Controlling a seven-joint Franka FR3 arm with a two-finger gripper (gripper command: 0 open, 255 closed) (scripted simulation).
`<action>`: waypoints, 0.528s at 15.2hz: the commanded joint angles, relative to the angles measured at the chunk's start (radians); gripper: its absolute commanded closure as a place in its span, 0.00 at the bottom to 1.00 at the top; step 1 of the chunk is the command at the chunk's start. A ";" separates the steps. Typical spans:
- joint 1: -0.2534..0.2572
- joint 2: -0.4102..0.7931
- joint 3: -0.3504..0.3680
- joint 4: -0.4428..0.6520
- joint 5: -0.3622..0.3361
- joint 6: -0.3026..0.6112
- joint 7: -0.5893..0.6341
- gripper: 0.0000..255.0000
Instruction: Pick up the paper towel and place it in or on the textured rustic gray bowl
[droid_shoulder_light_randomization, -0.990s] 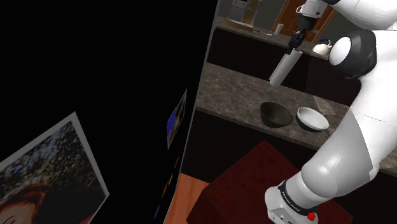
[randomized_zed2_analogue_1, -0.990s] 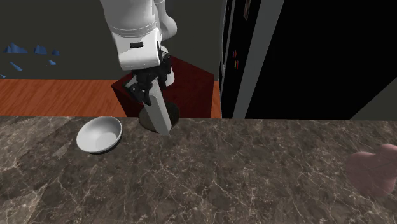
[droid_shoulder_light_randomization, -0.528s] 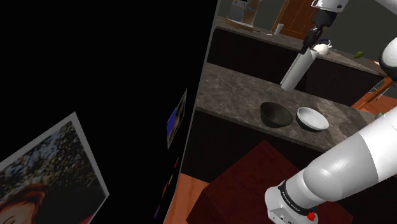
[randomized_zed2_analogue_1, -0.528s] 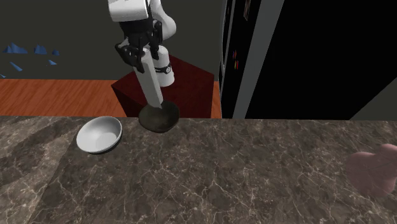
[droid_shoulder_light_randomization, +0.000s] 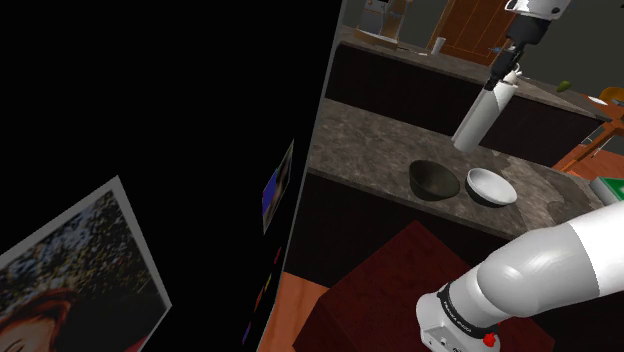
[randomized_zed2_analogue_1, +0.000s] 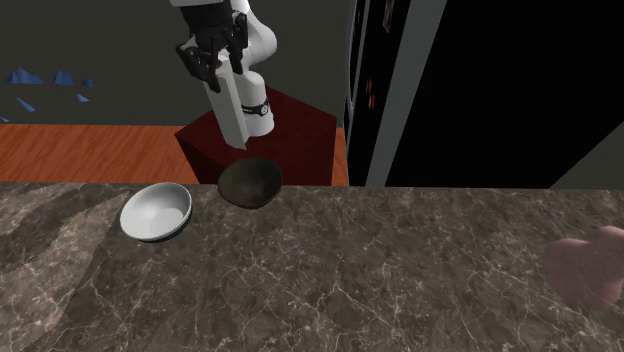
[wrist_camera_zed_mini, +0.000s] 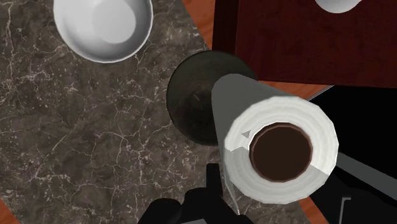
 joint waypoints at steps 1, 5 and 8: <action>0.000 -0.016 0.004 -0.043 -0.006 0.029 0.008 1.00; -0.002 -0.034 0.006 -0.115 -0.012 0.084 0.015 1.00; -0.004 -0.045 0.006 -0.166 -0.017 0.125 0.019 1.00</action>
